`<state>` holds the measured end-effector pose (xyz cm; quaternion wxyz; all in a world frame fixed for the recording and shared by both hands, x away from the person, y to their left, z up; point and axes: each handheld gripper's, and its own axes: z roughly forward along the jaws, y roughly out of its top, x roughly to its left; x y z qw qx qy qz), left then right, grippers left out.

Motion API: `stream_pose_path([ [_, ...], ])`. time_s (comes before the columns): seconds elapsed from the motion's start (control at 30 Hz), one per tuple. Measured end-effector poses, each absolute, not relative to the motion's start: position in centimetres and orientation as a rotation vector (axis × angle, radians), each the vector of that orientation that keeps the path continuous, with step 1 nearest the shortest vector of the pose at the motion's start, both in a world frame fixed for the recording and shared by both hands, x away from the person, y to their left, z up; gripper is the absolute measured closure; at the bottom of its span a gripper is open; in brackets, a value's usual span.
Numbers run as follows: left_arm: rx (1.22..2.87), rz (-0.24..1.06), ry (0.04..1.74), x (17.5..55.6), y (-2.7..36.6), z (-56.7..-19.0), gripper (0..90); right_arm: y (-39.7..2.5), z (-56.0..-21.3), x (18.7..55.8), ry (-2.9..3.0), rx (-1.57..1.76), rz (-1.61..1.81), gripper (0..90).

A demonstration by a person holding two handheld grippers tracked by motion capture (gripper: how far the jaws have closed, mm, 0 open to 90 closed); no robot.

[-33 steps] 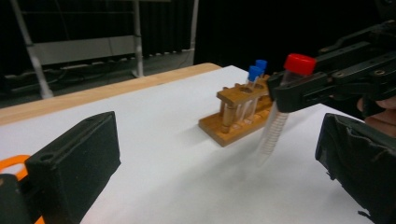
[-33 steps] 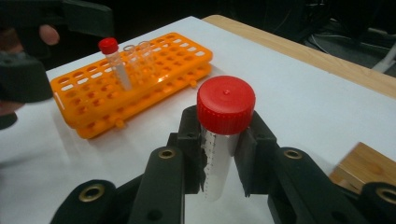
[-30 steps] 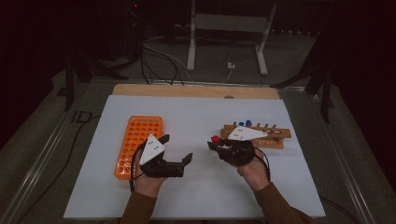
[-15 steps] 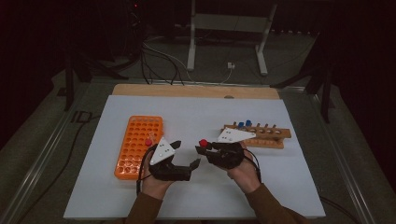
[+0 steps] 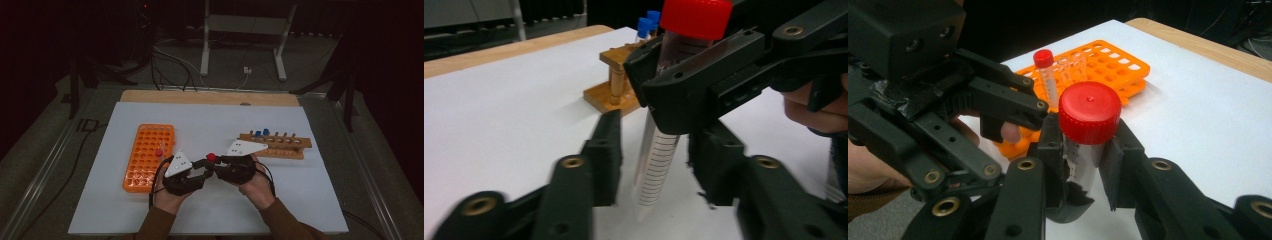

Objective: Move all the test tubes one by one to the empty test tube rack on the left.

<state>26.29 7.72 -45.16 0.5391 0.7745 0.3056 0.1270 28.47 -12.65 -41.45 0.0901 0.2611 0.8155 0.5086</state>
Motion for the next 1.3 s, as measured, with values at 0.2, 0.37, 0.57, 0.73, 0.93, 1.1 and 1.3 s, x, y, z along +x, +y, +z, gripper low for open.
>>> stream_pose_path([
  [0.2,1.849,0.281,0.702,26.2,7.6,-45.2,74.6,-12.6,-41.5,28.5,2.429,0.778,1.513,72.9],
  [0.37,1.850,0.286,0.708,26.2,7.7,-45.3,75.4,-12.9,-41.4,28.5,2.412,0.782,1.536,65.6],
  [0.57,1.846,0.309,0.740,26.4,8.3,-45.4,75.6,-13.9,-41.0,28.6,2.381,0.795,1.625,42.6],
  [0.73,1.840,0.335,0.768,26.3,9.2,-45.4,75.6,-14.8,-41.0,28.6,2.336,0.824,1.618,25.0],
  [0.93,1.826,0.359,0.789,26.3,10.3,-45.2,75.5,-15.8,-41.5,28.8,2.315,0.877,1.607,4.9],
  [1.1,1.815,0.385,0.799,26.0,11.2,-44.9,75.4,-16.7,-42.2,28.9,2.306,0.920,1.560,0.0],
  [1.3,1.789,0.410,0.824,26.0,12.3,-44.7,75.4,-18.7,-42.7,29.1,2.253,0.987,1.540,0.0],
])
